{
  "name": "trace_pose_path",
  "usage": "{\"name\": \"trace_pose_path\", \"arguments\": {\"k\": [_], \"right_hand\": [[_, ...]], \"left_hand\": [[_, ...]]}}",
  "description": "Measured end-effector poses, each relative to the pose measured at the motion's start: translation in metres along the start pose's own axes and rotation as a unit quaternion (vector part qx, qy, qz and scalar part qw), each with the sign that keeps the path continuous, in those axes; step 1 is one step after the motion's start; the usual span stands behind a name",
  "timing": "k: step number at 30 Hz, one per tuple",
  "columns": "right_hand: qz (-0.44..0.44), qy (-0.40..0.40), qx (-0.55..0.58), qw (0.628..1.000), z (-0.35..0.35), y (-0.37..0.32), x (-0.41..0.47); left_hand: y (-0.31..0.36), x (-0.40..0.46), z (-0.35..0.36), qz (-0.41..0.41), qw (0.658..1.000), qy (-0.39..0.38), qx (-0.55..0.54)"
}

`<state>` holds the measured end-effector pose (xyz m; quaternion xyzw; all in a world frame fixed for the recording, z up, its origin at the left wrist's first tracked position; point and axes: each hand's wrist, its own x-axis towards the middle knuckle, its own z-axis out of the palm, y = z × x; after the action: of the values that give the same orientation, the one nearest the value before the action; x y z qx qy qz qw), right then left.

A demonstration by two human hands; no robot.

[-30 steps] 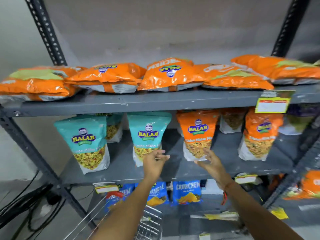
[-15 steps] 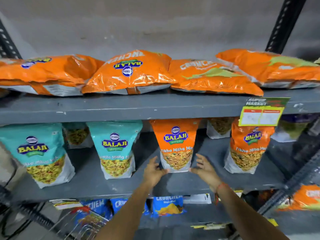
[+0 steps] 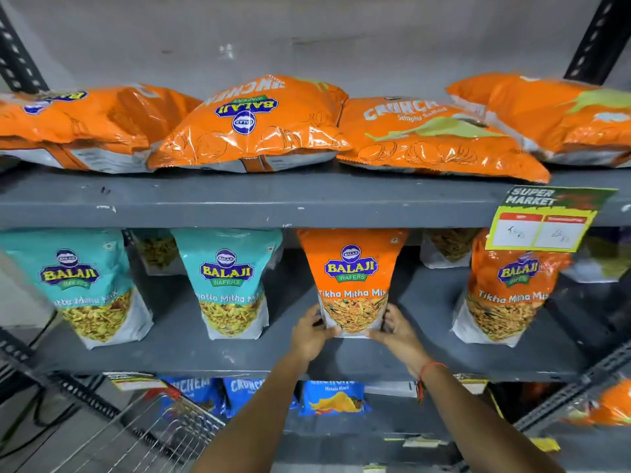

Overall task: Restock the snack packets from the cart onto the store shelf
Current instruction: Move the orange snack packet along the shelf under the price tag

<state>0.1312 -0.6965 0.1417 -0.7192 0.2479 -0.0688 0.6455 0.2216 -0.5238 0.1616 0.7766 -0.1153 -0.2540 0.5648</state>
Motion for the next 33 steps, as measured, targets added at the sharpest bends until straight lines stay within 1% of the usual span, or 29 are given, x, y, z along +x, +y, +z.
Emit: {"name": "trace_pose_path", "arguments": {"k": [2,3,6,7,8,12,15,17,19,21,24,26,29,31,33], "right_hand": [[-0.002,0.0,-0.008,1.0,0.0,-0.004,-0.006],[0.0,0.013,-0.009,1.0,0.0,-0.007,-0.011],[-0.005,0.063,-0.002,0.998,-0.008,-0.007,-0.034],[-0.009,0.07,0.003,0.998,-0.012,-0.006,-0.046],[-0.011,0.075,0.012,0.997,-0.017,-0.004,-0.058],[-0.004,0.124,0.027,0.992,-0.041,-0.004,-0.106],[-0.017,0.184,0.025,0.983,-0.068,-0.001,-0.127],[-0.017,0.225,0.027,0.974,-0.088,0.001,-0.137],[-0.017,0.258,0.05,0.965,-0.11,0.007,-0.14],[-0.028,0.274,0.073,0.959,-0.135,0.013,-0.136],[-0.026,0.27,0.074,0.96,-0.171,0.018,-0.122],[0.005,0.259,0.06,0.964,-0.194,0.024,-0.107],[0.041,0.209,0.056,0.975,-0.222,0.034,-0.082],[0.059,0.175,0.046,0.982,-0.236,0.038,-0.066],[0.061,0.149,0.033,0.986,-0.244,0.04,-0.052]], "left_hand": [[0.004,-0.008,0.001,0.011,1.0,0.007,0.015],[0.006,-0.013,0.002,0.018,0.999,0.025,0.025],[0.012,-0.033,0.006,0.026,0.992,0.121,0.036],[0.013,-0.039,0.009,0.035,0.988,0.141,0.044],[0.013,-0.045,0.012,0.048,0.987,0.145,0.054],[0.025,-0.064,0.039,0.088,0.99,0.094,0.053],[0.038,-0.074,0.071,0.113,0.993,0.025,0.027],[0.042,-0.074,0.094,0.13,0.991,-0.011,0.029],[0.043,-0.072,0.116,0.129,0.991,-0.027,0.034],[0.045,-0.067,0.138,0.123,0.991,-0.033,0.033],[0.048,-0.051,0.172,0.107,0.993,-0.038,0.03],[0.051,-0.037,0.193,0.086,0.995,-0.039,0.028],[0.054,-0.017,0.222,0.047,0.997,-0.067,0.014],[0.054,-0.007,0.236,0.044,0.995,-0.085,0.006],[0.051,0.002,0.245,0.039,0.996,-0.077,0.01]]}}
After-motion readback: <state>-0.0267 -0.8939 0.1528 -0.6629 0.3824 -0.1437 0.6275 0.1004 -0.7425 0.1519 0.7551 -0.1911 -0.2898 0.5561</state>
